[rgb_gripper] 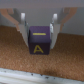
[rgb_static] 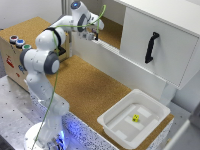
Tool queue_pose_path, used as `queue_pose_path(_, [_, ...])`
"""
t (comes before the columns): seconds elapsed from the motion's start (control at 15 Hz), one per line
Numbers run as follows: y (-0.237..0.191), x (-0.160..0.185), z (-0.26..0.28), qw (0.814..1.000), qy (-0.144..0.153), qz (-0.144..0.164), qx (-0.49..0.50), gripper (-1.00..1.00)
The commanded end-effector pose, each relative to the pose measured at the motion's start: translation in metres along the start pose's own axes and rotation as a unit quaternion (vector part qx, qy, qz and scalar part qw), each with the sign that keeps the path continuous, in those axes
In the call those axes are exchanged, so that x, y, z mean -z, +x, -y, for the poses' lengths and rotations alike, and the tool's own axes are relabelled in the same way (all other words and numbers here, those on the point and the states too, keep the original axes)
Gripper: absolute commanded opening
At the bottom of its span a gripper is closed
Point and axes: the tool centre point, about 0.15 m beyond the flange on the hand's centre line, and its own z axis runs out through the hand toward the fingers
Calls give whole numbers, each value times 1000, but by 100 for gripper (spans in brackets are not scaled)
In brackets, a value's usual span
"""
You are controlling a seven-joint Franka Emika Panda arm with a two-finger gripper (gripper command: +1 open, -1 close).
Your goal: Put the purple block inside the left cabinet
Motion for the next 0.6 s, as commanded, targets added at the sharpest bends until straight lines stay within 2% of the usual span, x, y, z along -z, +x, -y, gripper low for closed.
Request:
queue_pose_path(0.0, [40,-39,10,994,-1,105,-19,-100])
queue_pose_path(0.33, [24,-71,6,992,-3,122,-36,-100])
queue_pose_path(0.53, [22,-78,6,992,-4,119,-41,-100])
